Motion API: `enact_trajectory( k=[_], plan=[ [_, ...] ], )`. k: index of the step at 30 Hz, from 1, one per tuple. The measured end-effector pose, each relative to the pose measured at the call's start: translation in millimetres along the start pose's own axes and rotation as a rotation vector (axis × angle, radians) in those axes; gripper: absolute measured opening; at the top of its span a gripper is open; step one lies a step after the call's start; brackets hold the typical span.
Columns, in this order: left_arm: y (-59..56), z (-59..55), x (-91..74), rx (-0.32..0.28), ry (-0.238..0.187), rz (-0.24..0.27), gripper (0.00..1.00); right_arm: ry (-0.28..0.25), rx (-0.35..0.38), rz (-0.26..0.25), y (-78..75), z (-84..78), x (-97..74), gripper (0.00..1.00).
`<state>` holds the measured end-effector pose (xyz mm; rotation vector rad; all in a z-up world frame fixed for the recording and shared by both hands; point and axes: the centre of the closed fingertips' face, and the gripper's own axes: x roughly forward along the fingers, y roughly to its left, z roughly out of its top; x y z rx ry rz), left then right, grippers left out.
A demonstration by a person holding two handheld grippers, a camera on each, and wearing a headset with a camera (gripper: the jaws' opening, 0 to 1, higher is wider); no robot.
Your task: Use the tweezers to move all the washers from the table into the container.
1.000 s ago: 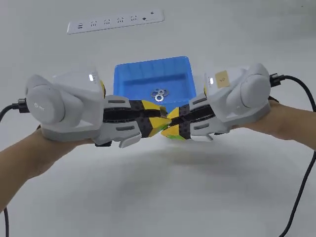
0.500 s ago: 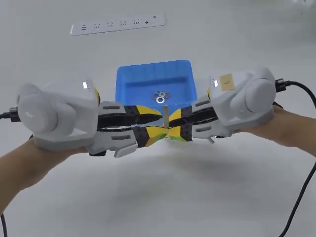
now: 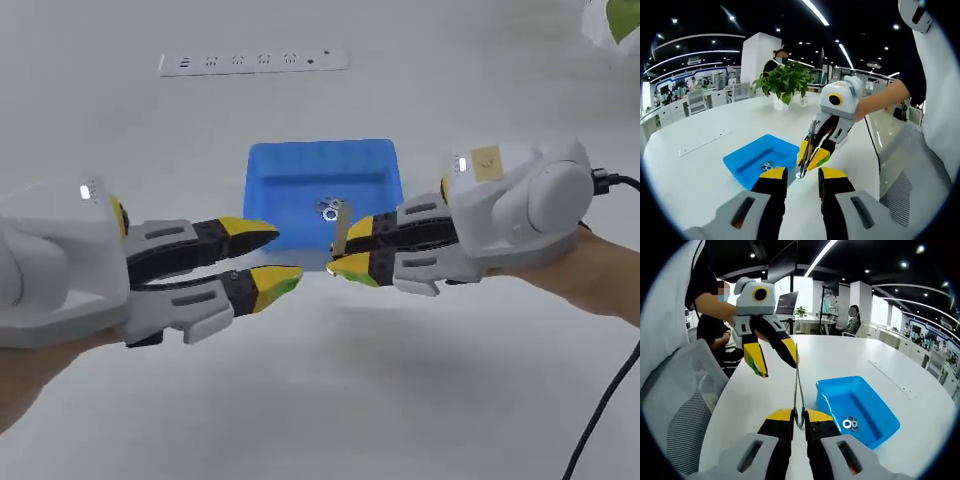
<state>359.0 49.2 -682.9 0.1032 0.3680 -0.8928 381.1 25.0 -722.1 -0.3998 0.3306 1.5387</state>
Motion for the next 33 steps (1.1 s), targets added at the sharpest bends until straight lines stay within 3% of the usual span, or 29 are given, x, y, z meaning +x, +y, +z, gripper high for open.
enact_trajectory(
  k=[10,17,21,28,33],
  plan=[
    [1.9,-14.6,-26.9,-0.082,-0.036,0.092,0.38,-0.048,-0.019,-0.072,-22.6,34.2,-17.6,0.09],
    [8.1,-19.5,-39.2,-0.107,-0.050,0.150,0.59,-0.078,-0.014,-0.140,-52.5,50.4,-28.5,0.09],
    [8.3,-21.2,-45.5,-0.113,-0.050,0.162,0.68,-0.061,-0.026,-0.152,-65.0,48.5,-24.0,0.09],
    [5.2,-34.7,-44.4,-0.097,0.003,0.167,0.85,-0.023,-0.006,-0.149,-84.4,29.5,-3.9,0.09],
    [6.4,-33.7,-45.0,-0.114,-0.013,0.184,0.95,0.004,0.015,-0.146,-95.9,13.2,9.2,0.09]
  ],
)
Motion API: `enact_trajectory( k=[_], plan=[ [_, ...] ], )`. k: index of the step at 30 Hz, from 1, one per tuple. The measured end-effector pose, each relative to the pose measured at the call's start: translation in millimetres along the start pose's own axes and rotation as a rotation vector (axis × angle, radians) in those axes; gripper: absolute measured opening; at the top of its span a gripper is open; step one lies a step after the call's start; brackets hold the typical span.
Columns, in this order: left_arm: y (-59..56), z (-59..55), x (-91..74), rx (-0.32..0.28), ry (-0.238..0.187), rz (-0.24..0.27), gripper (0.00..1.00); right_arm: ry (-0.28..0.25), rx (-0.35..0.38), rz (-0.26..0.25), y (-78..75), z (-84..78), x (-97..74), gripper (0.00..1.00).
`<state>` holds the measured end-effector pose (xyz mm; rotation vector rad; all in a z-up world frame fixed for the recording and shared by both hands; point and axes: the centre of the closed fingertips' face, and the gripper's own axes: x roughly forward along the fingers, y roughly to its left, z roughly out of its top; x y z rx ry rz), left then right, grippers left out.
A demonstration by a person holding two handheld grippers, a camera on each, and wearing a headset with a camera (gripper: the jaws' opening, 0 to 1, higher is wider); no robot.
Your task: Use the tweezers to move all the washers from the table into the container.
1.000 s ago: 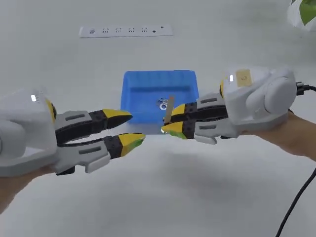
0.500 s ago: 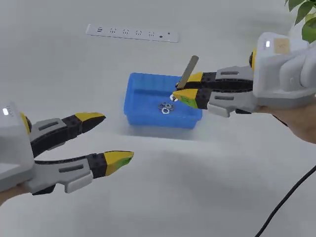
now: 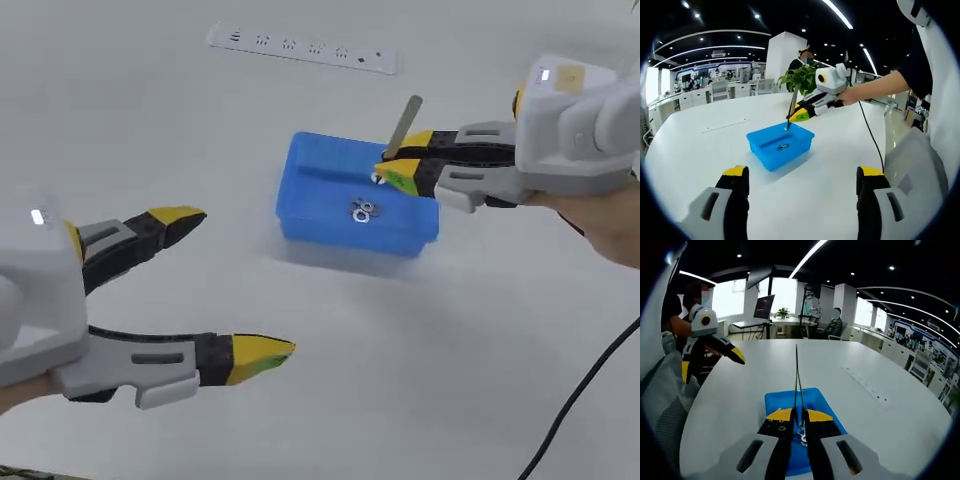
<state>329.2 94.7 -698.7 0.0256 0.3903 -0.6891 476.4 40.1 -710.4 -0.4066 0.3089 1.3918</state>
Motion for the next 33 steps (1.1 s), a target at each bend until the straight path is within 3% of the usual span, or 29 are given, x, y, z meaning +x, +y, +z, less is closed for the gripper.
enact_trajectory(
  k=[9,15,33],
  plan=[
    [5.4,-5.1,-2.8,-0.019,0.017,0.027,0.99,0.067,0.014,0.034,-1.7,-31.1,22.8,0.09],
    [7.9,-10.1,-4.5,-0.019,0.040,0.038,0.99,0.095,0.022,0.042,-1.9,-42.7,28.8,0.09],
    [7.0,-7.2,-2.7,-0.020,0.040,0.031,0.99,0.086,0.062,0.031,-0.9,-40.1,23.9,0.11]
  ],
)
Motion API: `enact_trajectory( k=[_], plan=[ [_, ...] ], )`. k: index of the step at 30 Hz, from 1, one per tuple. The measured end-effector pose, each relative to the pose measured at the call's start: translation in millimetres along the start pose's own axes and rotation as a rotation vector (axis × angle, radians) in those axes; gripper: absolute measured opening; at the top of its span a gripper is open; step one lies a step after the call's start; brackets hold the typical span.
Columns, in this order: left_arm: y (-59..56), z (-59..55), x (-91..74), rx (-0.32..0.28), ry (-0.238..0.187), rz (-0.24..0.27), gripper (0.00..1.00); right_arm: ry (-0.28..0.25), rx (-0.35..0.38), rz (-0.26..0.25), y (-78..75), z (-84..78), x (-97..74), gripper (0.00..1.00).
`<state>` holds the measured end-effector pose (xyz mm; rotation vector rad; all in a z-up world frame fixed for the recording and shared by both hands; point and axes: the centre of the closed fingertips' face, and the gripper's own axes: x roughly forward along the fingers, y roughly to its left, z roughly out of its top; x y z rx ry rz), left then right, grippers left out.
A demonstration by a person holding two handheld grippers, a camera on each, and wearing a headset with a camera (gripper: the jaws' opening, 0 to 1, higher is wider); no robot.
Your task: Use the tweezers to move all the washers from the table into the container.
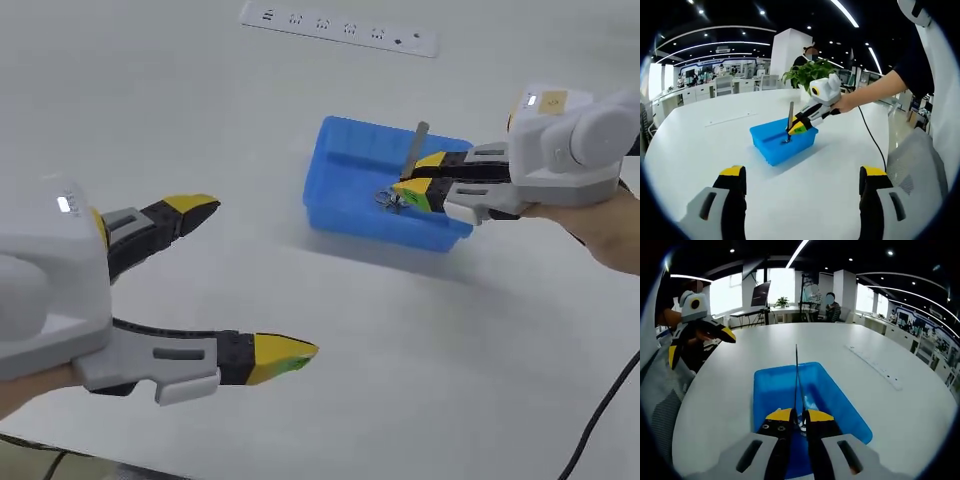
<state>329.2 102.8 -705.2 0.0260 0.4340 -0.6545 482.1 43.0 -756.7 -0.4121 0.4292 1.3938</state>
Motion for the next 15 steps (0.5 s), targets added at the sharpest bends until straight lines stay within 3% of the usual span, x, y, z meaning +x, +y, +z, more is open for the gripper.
enact_trajectory(
  k=[8,15],
  plan=[
    [-1.8,0.3,1.5,-0.003,0.003,-0.008,0.99,-0.032,0.010,-0.025,-6.6,9.9,-5.9,0.10],
    [8.6,14.7,13.7,0.006,-0.021,-0.009,0.98,-0.045,-0.022,-0.019,-1.3,19.8,-8.9,0.08]
  ],
)
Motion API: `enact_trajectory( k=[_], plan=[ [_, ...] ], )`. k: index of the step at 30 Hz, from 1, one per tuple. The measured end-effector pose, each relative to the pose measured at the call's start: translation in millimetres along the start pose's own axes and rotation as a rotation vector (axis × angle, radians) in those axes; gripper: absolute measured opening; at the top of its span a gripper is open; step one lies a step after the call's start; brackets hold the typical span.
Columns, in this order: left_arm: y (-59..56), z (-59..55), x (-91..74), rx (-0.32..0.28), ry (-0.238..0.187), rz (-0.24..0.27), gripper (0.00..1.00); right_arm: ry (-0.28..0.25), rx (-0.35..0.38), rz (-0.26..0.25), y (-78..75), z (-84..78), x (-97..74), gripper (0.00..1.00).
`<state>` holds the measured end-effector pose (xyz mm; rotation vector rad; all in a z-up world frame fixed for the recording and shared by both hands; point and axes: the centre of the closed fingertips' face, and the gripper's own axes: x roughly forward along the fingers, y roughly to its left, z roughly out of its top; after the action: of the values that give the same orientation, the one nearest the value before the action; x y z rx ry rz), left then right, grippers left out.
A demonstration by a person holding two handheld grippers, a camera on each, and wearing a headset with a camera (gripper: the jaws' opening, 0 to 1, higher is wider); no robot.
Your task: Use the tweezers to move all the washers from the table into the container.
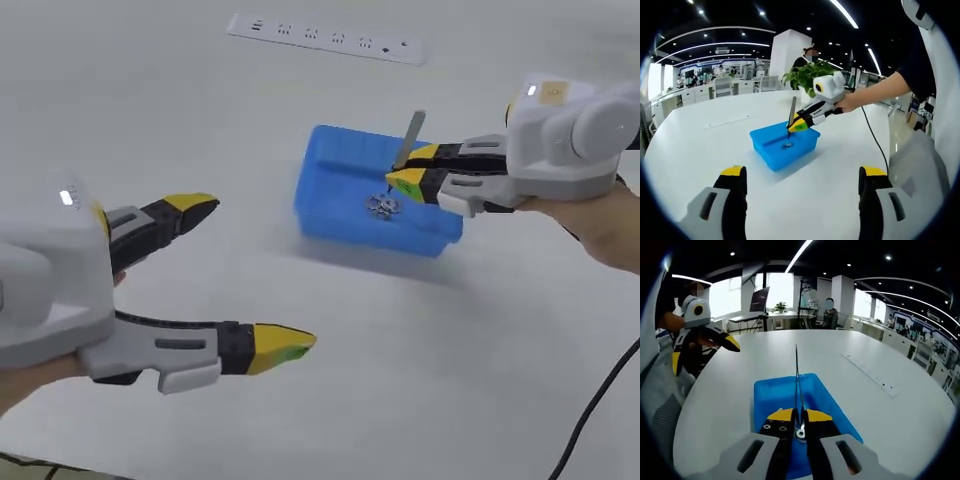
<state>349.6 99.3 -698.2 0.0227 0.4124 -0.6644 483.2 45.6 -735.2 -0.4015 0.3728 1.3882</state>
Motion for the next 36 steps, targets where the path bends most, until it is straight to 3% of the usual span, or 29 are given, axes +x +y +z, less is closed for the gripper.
enact_trajectory(
  k=[5,9,12,14,16,18,20,23,26,28,30,36],
  plan=[
    [6.9,15.2,13.1,0.024,-0.022,-0.011,0.96,-0.005,-0.014,0.013,4.9,3.5,-2.1,0.08],
    [7.1,27.6,28.1,0.055,-0.031,-0.057,0.95,0.015,-0.037,0.014,7.1,0.7,-3.3,0.08],
    [9.7,38.5,49.4,0.148,-0.002,-0.108,0.94,0.023,-0.041,0.018,9.0,-1.8,-4.2,0.08],
    [13.7,49.8,63.9,0.207,-0.003,-0.113,0.91,0.030,-0.049,0.021,10.7,-3.1,-4.9,0.08],
    [15.8,64.4,77.5,0.268,-0.019,-0.112,0.84,0.032,-0.052,0.026,13.0,-3.1,-6.1,0.08],
    [11.1,73.5,86.8,0.324,-0.023,-0.146,0.75,0.032,-0.067,0.031,15.7,-1.5,-7.9,0.08],
    [8.1,80.1,95.1,0.427,0.003,-0.181,0.65,0.034,-0.077,0.032,16.3,-1.2,-9.0,0.08],
    [-6.2,80.7,106.3,0.488,0.039,-0.297,0.52,0.030,-0.081,0.035,17.4,-1.0,-10.4,0.08],
    [-6.9,77.6,114.9,0.504,0.058,-0.326,0.44,0.036,-0.093,0.043,20.2,-2.6,-10.4,0.08],
    [-11.5,76.9,115.9,0.517,0.053,-0.373,0.32,0.039,-0.102,0.050,22.6,-3.3,-10.5,0.08],
    [-12.2,77.0,117.0,0.520,0.060,-0.386,0.20,0.041,-0.111,0.056,24.9,-3.1,-10.7,0.08],
    [-10.6,76.7,115.5,0.552,0.084,-0.392,0.20,0.046,-0.127,0.066,27.9,-3.2,-9.9,0.08]
  ],
)
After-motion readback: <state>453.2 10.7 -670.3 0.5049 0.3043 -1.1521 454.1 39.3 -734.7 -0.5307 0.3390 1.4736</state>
